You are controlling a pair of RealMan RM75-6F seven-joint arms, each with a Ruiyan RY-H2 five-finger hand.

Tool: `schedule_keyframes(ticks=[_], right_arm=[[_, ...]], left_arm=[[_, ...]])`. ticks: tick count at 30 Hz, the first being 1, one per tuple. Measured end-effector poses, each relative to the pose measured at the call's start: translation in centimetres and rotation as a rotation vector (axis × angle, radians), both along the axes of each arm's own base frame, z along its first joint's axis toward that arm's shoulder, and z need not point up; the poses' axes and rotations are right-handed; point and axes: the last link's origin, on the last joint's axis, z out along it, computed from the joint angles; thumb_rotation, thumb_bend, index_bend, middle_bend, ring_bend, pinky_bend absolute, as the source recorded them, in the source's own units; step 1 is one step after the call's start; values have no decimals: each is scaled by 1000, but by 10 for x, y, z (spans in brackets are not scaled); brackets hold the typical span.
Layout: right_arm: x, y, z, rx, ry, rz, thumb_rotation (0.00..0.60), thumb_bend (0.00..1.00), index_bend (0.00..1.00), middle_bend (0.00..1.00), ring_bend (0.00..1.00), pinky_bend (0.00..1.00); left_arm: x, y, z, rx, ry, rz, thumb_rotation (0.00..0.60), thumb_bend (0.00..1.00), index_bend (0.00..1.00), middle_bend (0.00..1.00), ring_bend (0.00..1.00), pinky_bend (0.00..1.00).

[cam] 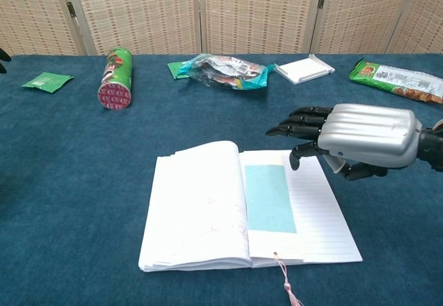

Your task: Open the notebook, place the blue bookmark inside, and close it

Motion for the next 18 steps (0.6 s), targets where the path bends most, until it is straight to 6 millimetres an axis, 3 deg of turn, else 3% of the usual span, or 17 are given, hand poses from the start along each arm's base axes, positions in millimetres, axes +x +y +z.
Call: schedule_keyframes(ticks=[2,7,14,16,18], right_arm=[[1,1,0,-8,-15,0,600,975,347,0,0,0],[3,3,3,-37,-54,0,600,782,322,3,0,0],[7,9,2,-52,-76,22,600,388,293,123,49,0],[8,11,1,-49,-85,15,600,350,292,117,49,0],[8,12,-1,-40,-85,2,600,386,292,71,37,0]], left_arm=[[0,0,0,-1,0,0,600,584,257,308,378,673],[1,1,0,0,0,-3,600,584,257,308,378,674],[3,1,-2,-4,2,-8,600,584,257,308,378,673],[3,1,-2,-4,2,-8,600,584,257,308,378,673],[3,1,-2,-3,1,-8,600,584,257,308,378,674]])
